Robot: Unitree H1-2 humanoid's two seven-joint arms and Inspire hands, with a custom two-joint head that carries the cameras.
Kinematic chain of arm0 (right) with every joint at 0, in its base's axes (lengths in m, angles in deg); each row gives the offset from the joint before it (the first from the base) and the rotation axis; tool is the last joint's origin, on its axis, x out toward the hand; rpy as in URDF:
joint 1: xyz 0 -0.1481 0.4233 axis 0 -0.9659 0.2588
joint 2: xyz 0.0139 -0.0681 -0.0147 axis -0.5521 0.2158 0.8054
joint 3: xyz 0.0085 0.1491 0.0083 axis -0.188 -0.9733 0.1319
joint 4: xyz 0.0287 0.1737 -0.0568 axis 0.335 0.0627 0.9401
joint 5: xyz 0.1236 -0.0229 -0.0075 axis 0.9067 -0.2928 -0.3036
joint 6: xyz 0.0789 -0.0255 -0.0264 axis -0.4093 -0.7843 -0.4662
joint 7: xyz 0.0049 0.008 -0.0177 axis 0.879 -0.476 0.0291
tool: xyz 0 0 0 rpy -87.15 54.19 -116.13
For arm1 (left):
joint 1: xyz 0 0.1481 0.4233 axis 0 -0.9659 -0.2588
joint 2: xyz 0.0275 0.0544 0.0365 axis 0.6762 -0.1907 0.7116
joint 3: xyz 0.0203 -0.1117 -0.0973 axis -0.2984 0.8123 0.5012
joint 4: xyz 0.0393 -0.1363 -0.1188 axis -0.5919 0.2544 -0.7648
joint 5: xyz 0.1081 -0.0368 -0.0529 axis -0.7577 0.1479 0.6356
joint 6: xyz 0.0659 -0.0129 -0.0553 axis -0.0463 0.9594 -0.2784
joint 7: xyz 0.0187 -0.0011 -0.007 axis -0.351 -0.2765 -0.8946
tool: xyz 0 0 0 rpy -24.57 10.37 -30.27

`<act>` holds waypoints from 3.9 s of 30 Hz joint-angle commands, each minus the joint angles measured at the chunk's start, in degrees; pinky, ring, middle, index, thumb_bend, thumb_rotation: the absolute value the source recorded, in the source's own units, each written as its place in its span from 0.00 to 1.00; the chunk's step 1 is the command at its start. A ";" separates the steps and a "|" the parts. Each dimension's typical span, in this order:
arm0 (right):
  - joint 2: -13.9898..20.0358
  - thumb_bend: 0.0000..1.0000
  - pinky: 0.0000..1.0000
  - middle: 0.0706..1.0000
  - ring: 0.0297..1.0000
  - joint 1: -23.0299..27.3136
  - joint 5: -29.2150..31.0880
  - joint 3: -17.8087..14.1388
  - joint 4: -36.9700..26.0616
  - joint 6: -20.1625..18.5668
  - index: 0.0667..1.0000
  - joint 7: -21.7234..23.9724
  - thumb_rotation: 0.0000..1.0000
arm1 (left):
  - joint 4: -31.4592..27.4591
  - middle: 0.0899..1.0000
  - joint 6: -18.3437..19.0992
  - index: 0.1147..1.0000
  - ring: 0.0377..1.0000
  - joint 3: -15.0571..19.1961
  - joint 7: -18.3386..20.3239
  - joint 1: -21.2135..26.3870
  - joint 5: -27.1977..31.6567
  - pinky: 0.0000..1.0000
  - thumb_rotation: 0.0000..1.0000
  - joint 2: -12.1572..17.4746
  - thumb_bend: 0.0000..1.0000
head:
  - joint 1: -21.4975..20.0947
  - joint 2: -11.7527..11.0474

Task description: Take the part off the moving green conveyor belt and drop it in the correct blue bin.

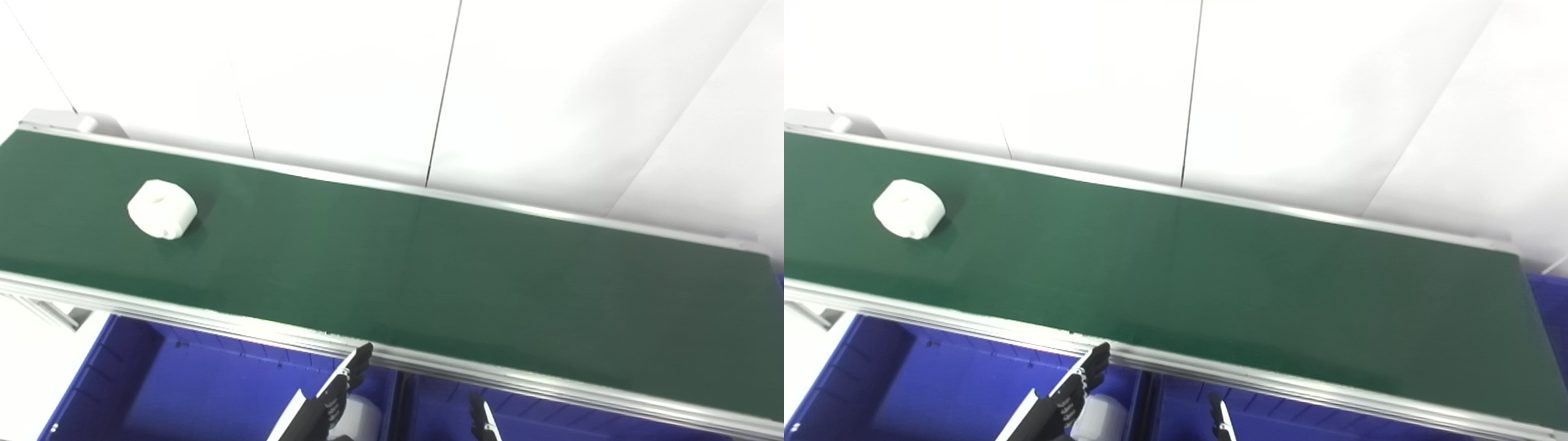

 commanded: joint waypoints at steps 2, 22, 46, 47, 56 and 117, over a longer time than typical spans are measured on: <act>1.13 0.82 0.97 1.00 0.99 0.29 1.60 0.20 -0.06 3.47 1.00 -0.06 0.87 | 0.39 0.99 -2.52 1.00 1.00 -0.59 -1.03 0.47 -0.97 1.00 0.81 -0.77 0.82 | 1.24 -0.44; 2.59 0.82 1.00 1.00 1.00 1.48 1.56 0.27 0.43 3.47 1.00 -0.71 0.88 | 1.82 0.97 -2.55 1.00 0.98 -2.01 -3.02 2.19 -2.31 0.94 0.81 -1.46 0.86 | 3.68 0.69; 0.48 0.81 1.00 1.00 1.00 0.98 0.47 -0.56 -1.76 3.37 1.00 0.59 0.88 | -1.81 0.99 -1.32 1.00 1.00 -2.05 -1.96 2.20 -1.34 0.96 0.73 0.23 0.88 | 3.81 4.78; 0.46 0.81 1.00 1.00 1.00 1.03 0.43 -0.58 -1.76 3.38 1.00 0.59 0.88 | -1.81 0.99 -1.16 1.00 1.00 -2.04 -1.95 2.22 -1.33 0.96 0.73 0.22 0.88 | 3.93 4.79; 0.60 0.79 1.00 1.00 1.00 0.89 0.38 -0.85 -2.14 3.35 1.00 1.26 0.90 | -8.31 0.99 -1.94 1.00 1.00 -3.48 -1.52 0.88 -0.92 0.94 0.72 0.02 0.91 | 4.41 5.16; -2.11 0.80 1.00 1.00 0.98 2.03 1.23 -1.47 -0.46 2.90 1.00 5.15 0.88 | -7.17 0.80 5.52 0.77 0.81 5.90 12.49 52.53 -33.87 0.79 0.30 32.74 1.00 | 3.70 4.87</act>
